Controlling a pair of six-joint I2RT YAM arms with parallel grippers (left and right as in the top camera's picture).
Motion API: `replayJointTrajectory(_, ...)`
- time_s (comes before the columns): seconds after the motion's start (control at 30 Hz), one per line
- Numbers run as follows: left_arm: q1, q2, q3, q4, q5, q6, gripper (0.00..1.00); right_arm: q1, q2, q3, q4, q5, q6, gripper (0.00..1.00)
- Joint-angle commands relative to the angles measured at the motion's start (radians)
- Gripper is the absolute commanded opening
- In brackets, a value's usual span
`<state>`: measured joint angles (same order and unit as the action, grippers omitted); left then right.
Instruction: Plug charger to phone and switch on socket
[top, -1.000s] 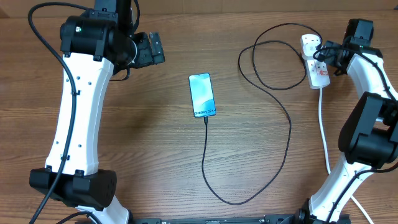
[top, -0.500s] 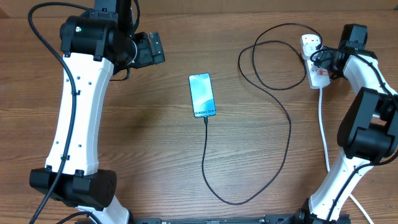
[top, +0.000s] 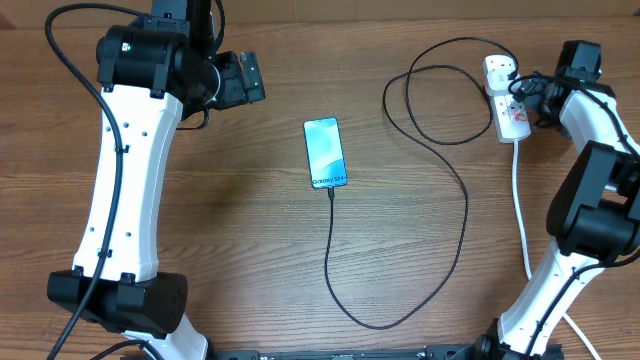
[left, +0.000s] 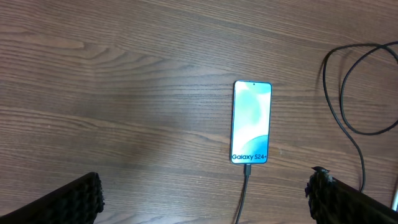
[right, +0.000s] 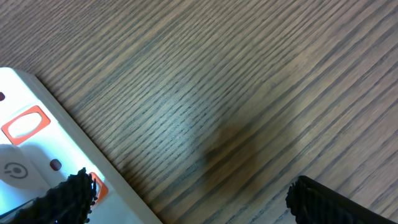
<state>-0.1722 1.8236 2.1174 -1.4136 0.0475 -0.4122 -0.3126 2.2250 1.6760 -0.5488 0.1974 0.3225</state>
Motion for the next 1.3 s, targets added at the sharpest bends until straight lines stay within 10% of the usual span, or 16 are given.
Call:
replayJointTrajectory(0.0, 0.002, 0.007, -0.003, 0.007, -0.013, 0.005, 1.00, 0.003, 0.010, 0.012, 0.003, -0.028, 0.023, 1.00)
replayJointTrajectory(1.27, 0.002, 0.007, -0.003, 0.020, -0.006, 0.005, 0.99, 0.008, 0.051, 0.012, 0.010, -0.065, 0.038, 1.00)
